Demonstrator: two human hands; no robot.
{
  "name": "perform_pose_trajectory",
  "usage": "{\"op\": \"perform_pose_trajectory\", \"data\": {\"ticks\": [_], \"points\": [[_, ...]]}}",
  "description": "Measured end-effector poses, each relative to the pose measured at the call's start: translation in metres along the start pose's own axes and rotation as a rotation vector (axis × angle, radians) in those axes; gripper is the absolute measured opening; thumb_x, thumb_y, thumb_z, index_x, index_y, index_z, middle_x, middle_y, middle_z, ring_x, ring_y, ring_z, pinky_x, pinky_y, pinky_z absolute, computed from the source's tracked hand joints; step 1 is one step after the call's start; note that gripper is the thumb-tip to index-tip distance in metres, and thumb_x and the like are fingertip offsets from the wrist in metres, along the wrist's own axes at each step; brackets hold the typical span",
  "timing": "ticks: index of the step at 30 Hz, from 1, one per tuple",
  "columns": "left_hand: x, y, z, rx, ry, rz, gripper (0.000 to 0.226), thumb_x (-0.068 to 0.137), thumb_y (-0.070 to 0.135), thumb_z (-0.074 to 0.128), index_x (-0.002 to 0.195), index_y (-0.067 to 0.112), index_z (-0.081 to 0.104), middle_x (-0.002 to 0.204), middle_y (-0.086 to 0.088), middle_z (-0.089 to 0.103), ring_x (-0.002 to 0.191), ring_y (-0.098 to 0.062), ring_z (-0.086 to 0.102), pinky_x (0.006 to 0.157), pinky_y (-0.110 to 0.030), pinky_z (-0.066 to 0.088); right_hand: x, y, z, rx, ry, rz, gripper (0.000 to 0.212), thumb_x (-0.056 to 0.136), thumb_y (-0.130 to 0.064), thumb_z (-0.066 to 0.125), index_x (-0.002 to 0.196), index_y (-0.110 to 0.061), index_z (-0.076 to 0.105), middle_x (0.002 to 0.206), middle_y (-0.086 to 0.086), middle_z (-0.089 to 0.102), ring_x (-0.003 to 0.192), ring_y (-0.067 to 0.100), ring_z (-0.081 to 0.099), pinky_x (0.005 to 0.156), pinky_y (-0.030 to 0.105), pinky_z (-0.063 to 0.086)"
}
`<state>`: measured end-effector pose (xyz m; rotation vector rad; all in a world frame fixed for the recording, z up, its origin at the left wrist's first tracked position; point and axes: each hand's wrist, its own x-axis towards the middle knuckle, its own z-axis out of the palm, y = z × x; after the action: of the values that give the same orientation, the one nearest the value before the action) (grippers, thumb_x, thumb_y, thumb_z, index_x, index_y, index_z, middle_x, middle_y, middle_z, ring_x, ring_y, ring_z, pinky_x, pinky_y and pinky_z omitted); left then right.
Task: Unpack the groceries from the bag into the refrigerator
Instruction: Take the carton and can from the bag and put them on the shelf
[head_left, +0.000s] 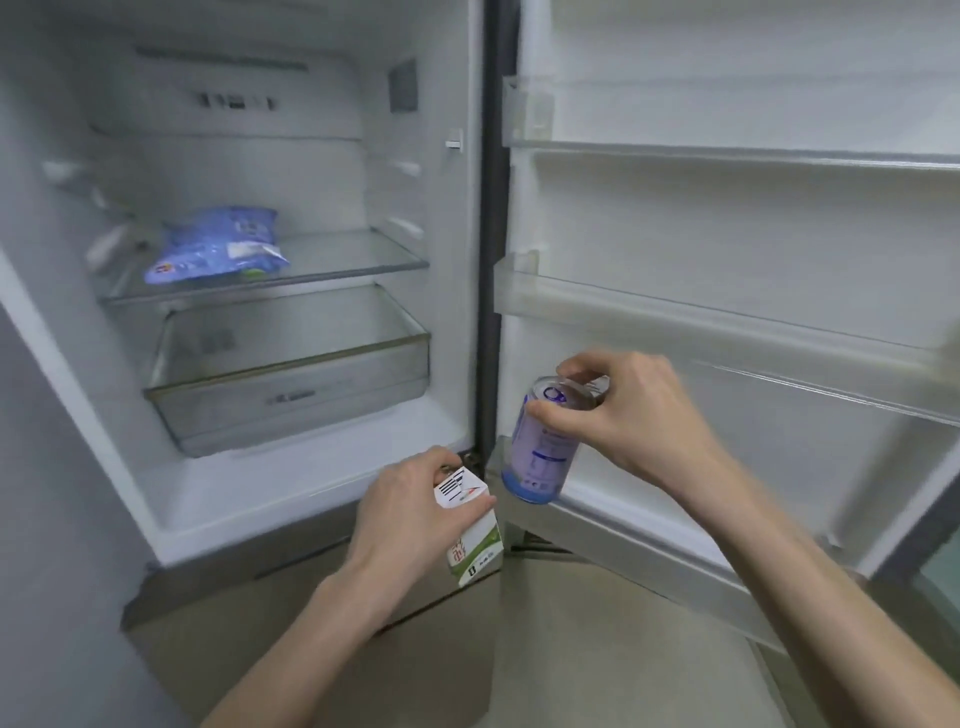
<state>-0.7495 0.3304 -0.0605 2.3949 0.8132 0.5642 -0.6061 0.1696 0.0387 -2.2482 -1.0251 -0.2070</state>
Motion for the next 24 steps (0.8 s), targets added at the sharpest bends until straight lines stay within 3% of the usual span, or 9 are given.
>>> {"op": "perform_pose_trajectory", "data": {"ticks": [6,13,18,21,24], "points": [[0.038,-0.032,-0.045,0.127,0.112,-0.141,0.046,0.075,0.063,0.076,0.110,0.034,0.067,0.098,0.012,0.072,0.087,-0.009,0.062,0.069,-0.027,0.046,0.078,-0.069,0.044,0.072,-0.039,-0.219,0.049,0.076,-0.059,0.077,0.102,-0.019,0.075,0.096,0.000,0.076,0.094,0.025,0.068,0.084,0.042,0.055],[0.087,-0.074,-0.111,0.236,0.241,-0.238,0.037,0.072,0.061,0.073,0.094,0.031,0.072,0.085,0.010,0.076,0.085,-0.014,0.069,0.066,-0.030,0.052,0.156,-0.143,0.084,0.211,-0.050,-0.280,0.051,0.075,-0.058,0.079,0.107,-0.018,0.074,0.102,-0.001,0.075,0.108,0.024,0.064,0.094,0.037,0.051],[0.135,-0.099,-0.168,0.285,0.358,-0.199,0.042,0.070,0.065,0.075,0.091,0.028,0.073,0.083,0.008,0.074,0.084,-0.018,0.068,0.065,-0.030,0.049,0.210,-0.179,0.105,0.237,-0.026,-0.261,0.049,0.069,-0.060,0.081,0.093,-0.018,0.075,0.089,0.000,0.074,0.096,0.024,0.067,0.084,0.038,0.056],[0.163,-0.105,-0.198,0.279,0.383,-0.158,0.042,0.070,0.062,0.076,0.093,0.028,0.073,0.087,0.008,0.074,0.089,-0.018,0.067,0.071,-0.031,0.052,0.241,-0.194,0.112,0.241,-0.021,-0.220,0.046,0.069,-0.059,0.080,0.086,-0.017,0.074,0.085,-0.001,0.076,0.088,0.020,0.070,0.073,0.031,0.055],[0.190,-0.106,-0.222,0.270,0.395,-0.114,0.041,0.071,0.061,0.077,0.097,0.029,0.073,0.092,0.008,0.074,0.095,-0.018,0.065,0.070,-0.029,0.047,0.272,-0.207,0.113,0.223,0.040,-0.230,0.048,0.067,-0.062,0.079,0.078,-0.016,0.073,0.080,0.002,0.075,0.087,0.024,0.069,0.078,0.036,0.056]]}}
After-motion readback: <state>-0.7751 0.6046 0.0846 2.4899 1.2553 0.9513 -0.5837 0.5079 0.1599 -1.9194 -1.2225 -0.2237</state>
